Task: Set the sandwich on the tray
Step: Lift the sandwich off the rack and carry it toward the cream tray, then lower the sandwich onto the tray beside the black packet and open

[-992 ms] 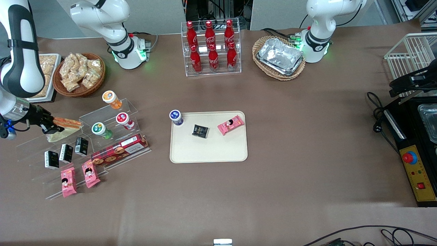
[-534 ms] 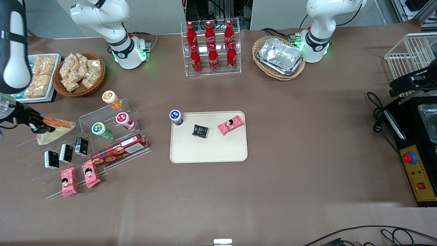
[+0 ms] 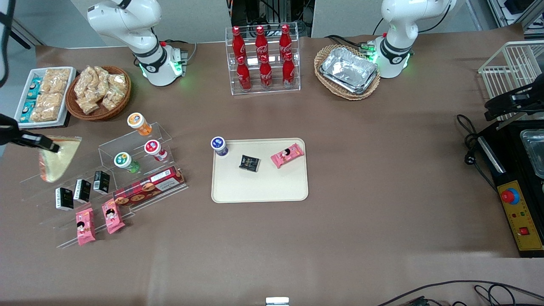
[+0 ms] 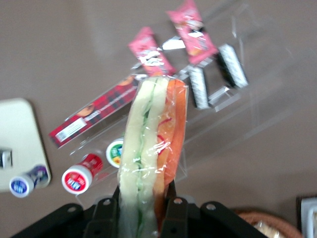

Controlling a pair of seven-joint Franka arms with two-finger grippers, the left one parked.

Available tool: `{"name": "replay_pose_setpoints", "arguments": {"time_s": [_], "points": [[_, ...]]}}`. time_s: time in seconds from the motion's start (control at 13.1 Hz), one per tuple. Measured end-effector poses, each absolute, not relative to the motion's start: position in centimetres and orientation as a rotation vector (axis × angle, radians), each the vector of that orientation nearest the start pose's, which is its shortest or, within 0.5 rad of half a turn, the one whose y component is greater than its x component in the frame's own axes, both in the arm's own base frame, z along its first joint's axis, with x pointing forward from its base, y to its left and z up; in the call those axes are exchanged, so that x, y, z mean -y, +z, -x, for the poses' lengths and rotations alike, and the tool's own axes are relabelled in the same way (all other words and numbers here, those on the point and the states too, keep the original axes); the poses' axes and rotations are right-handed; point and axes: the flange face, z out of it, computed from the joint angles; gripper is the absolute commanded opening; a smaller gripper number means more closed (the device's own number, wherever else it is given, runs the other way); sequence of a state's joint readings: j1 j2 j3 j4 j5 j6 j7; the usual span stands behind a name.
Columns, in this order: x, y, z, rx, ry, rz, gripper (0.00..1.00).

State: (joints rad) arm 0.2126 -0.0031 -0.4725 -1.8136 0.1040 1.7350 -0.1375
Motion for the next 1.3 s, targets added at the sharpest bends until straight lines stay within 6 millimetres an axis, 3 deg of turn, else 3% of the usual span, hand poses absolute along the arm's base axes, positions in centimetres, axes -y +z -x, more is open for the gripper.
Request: {"name": "replay_pose_setpoints", "arguments": {"time_s": [0.23,0.46,0.69,0.99,1.3], "points": [[5.0,52.7,-55.4,0.271,0.074,3.015,0.33],[-5.5,53.4,-55.9,0.758,0.054,2.945,0.36],[-13.2,52.1,-55.8,1.160,0.047,2.834,0.37],[-21.0,49.8,-56.2,1.582,0.068,2.670,0.37],[-26.0,46.5,-56.3,1.914,0.095,2.469,0.37]]}}
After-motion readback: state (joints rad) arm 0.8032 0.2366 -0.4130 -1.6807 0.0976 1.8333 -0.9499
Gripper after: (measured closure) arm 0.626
